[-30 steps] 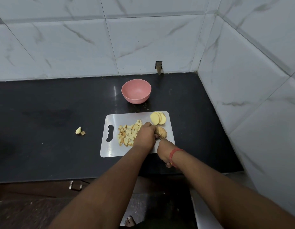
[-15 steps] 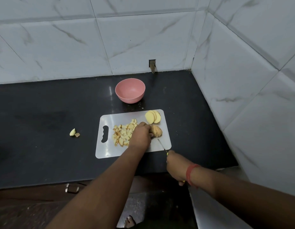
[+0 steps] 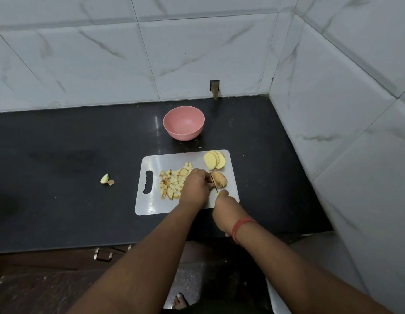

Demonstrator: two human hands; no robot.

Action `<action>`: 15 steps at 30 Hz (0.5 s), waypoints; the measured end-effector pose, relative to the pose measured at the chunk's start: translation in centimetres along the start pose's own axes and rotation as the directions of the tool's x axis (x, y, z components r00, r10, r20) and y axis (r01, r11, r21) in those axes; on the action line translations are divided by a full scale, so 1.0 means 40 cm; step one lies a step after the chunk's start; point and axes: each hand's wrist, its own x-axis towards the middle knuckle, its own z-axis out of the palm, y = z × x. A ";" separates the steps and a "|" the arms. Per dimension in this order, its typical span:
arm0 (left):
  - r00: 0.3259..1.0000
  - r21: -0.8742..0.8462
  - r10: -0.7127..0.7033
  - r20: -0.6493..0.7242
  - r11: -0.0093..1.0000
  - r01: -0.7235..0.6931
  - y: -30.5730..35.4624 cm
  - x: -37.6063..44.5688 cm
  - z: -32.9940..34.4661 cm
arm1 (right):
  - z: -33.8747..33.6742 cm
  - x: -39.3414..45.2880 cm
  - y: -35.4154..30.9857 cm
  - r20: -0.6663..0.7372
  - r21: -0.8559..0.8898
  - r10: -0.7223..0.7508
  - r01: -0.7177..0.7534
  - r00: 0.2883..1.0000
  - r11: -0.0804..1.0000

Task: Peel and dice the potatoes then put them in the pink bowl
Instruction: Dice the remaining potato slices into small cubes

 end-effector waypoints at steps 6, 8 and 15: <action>1.000 -0.007 0.001 0.008 1.000 -0.001 -0.004 0.002 -0.004 | 0.006 0.033 -0.014 0.044 -0.018 0.102 -0.101 0.994 0.995; 1.000 -0.003 0.000 0.012 1.000 0.000 -0.003 0.003 -0.005 | 0.008 0.040 -0.012 0.041 -0.009 0.121 -0.121 0.992 0.993; 1.000 0.022 0.000 0.021 1.000 0.000 -0.004 0.007 -0.006 | 0.006 0.053 -0.015 0.030 0.054 0.096 -0.097 0.995 0.994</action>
